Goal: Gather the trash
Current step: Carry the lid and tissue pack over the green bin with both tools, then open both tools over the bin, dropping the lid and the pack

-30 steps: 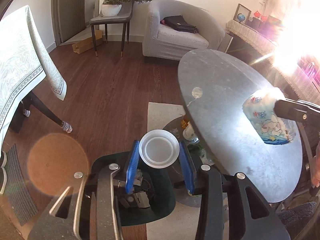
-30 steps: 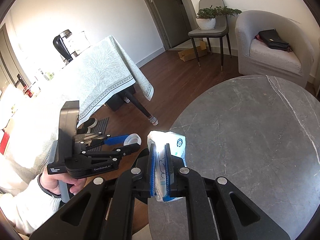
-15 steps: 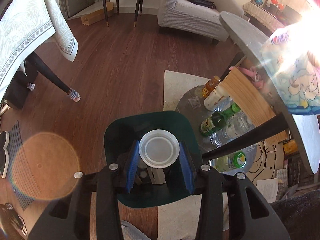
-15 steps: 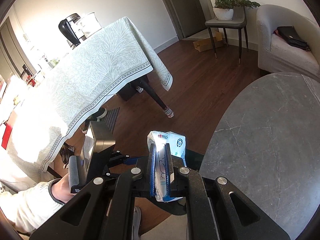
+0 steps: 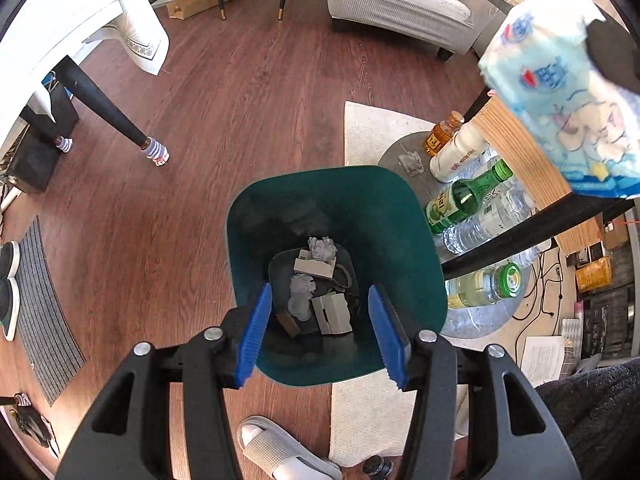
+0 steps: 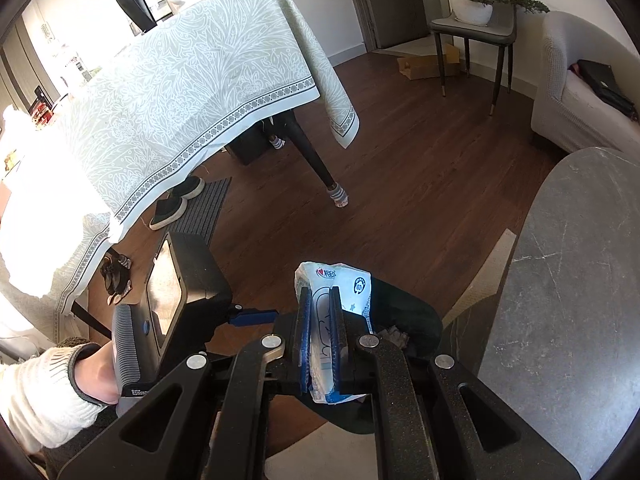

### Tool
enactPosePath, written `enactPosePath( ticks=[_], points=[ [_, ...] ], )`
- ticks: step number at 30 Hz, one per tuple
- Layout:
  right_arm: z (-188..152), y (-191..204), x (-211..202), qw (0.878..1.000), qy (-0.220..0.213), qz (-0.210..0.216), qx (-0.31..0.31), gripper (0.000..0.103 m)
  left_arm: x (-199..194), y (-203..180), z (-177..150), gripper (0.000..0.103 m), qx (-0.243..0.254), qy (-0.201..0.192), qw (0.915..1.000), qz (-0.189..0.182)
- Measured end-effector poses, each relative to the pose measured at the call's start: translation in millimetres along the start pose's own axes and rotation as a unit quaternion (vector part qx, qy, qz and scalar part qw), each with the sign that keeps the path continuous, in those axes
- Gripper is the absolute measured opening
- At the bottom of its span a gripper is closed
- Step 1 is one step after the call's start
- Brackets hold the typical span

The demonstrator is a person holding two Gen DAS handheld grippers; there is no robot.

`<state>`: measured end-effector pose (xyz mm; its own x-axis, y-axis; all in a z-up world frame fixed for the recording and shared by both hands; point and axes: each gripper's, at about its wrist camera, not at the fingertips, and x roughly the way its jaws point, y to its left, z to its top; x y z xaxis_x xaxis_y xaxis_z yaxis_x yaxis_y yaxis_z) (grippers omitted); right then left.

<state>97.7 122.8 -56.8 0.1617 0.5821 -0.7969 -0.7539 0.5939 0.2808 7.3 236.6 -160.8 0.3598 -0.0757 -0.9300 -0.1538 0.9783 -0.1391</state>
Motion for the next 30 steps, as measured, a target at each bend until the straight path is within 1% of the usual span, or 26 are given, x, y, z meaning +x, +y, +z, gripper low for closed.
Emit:
enactPosePath(
  ticks=[2,6,9,12,14,18,21,27,30],
  points=[
    [0.0,3.9,7.8,1.0,0.007,-0.003,-0.005,0.008,-3.6,6.1,-2.1,0.055,-0.005,-0.008,1.0,-0.001],
    [-0.6,11.1,23.8,1.0,0.02,-0.011,-0.013,0.008,-12.5,19.7,-3.7,0.05,-0.026,-0.024,0.9994,-0.002],
    [-3.7,16.1,36.9,0.999,0.034,-0.017,-0.021,0.008,-19.1,25.3,-4.2,0.046,-0.032,-0.035,0.9989,0.001],
    [-6.7,20.5,50.2,0.998,0.049,-0.026,-0.032,0.008,-27.1,34.6,-3.6,0.044,-0.046,-0.048,0.9978,0.005],
    [-10.1,23.1,58.0,0.997,0.058,-0.037,-0.043,0.008,-35.0,41.1,-2.1,0.043,-0.059,-0.06,0.9965,0.005],
    [-16.2,23.8,73.1,0.995,0.076,-0.042,-0.048,0.008,-55.5,52.0,3.2,0.04,-0.08,-0.088,0.9929,0.004],
    [-22.5,22.8,85.1,0.993,0.093,-0.047,-0.052,0.009,-67.9,57.1,7.1,0.038,-0.097,-0.107,0.9895,-0.003],
    [-43.9,20.2,112.1,0.987,0.135,-0.062,-0.062,0.01,-80.6,53.1,14.3,0.036,-0.092,-0.124,0.9879,-0.015],
    [-53.0,18.8,119.1,0.984,0.149,-0.07,-0.063,0.011,-85.1,49.9,18.0,0.036,-0.092,-0.13,0.987,-0.023]
  ],
)
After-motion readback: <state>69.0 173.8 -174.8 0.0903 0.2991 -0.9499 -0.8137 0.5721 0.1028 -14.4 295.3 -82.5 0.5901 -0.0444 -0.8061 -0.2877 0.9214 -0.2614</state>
